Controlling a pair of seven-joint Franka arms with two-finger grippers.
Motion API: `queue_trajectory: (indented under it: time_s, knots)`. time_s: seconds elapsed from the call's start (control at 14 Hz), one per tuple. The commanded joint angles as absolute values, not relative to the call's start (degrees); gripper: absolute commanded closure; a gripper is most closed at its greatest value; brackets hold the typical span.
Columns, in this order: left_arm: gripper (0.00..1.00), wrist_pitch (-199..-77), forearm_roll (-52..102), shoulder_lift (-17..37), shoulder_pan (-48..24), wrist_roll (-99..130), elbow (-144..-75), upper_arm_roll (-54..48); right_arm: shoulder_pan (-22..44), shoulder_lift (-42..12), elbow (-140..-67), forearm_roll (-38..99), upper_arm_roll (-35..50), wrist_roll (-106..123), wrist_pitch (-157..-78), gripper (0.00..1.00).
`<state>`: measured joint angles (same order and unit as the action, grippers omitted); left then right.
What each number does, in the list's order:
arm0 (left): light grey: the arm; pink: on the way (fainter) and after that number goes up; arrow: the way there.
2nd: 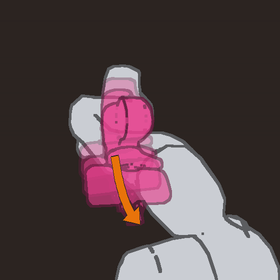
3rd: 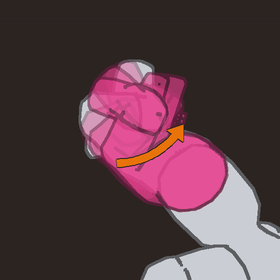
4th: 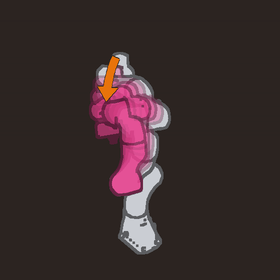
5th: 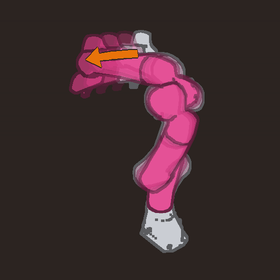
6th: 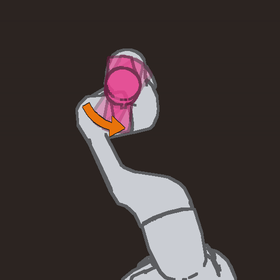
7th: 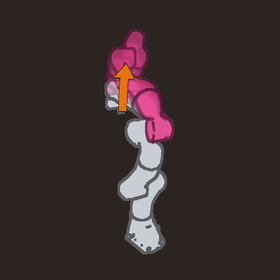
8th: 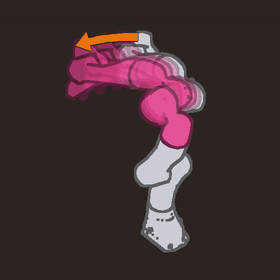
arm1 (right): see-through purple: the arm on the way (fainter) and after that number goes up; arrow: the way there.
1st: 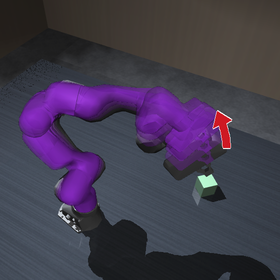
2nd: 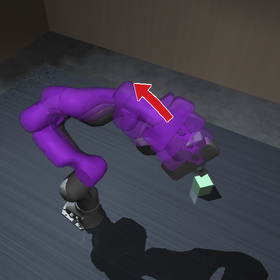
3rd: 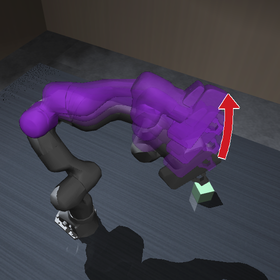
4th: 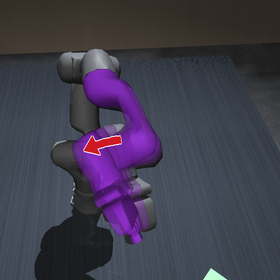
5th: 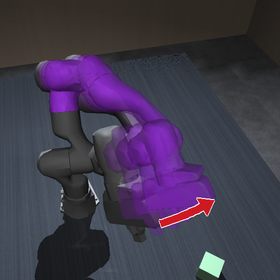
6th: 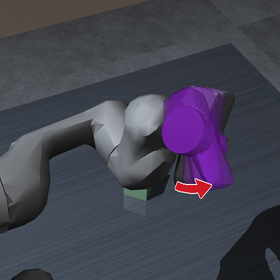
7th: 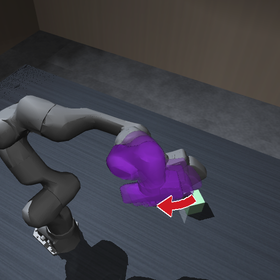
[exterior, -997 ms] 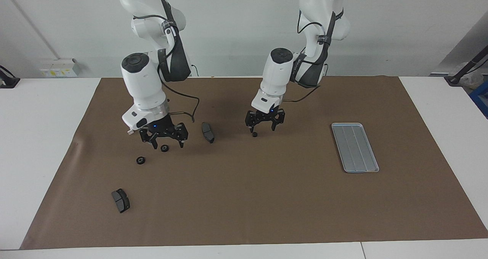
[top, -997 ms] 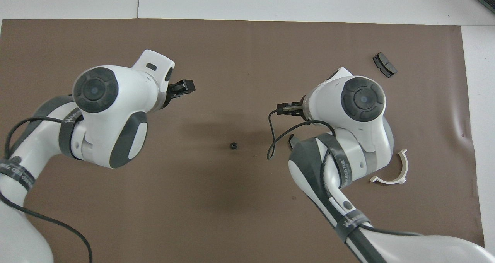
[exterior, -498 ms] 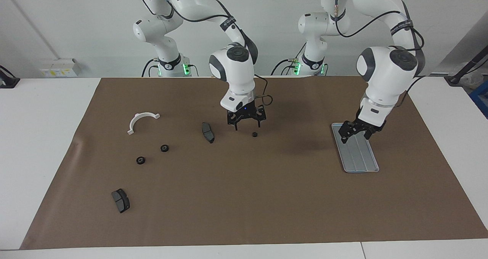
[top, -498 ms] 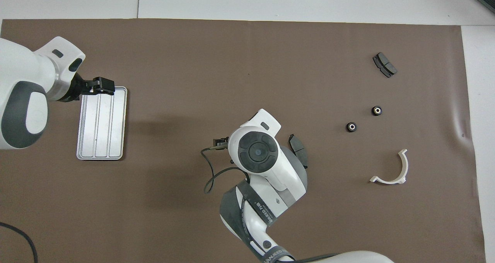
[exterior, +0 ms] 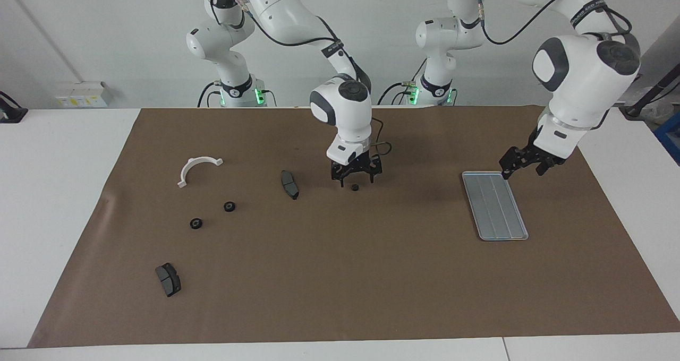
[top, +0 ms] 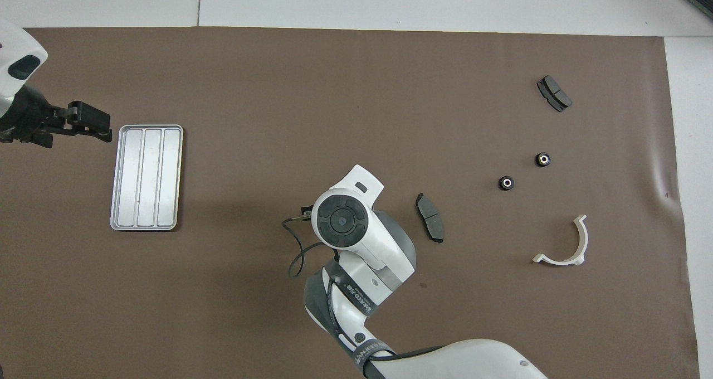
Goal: Place bearing gear from tray to pile
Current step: 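Grasp the third gear with the right gripper while the left gripper withdraws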
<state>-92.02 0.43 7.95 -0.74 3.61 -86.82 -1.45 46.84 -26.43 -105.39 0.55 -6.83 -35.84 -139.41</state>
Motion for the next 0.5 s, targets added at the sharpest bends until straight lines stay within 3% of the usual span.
queue_trajectory:
  time_s: [0.0, 0.14, 0.43]
  knots:
    - [0.0, -84.1, 0.2, 9.6, -0.6, 2.9, -79.0, -1.8, 46.6, -27.0, -104.7, -0.5, -6.7, -36.6, -139.5, 0.31]
    - [0.0, -80.6, 0.2, 10.0, -0.8, 2.9, -76.6, -1.8, 46.8, -27.0, -105.0, -0.4, -6.8, -36.6, -139.4, 0.43]
    - [0.0, -87.6, 0.1, 9.0, -1.2, 2.8, -81.2, -2.1, 46.8, -27.0, -105.2, -0.4, -6.7, -36.6, -139.2, 0.48]
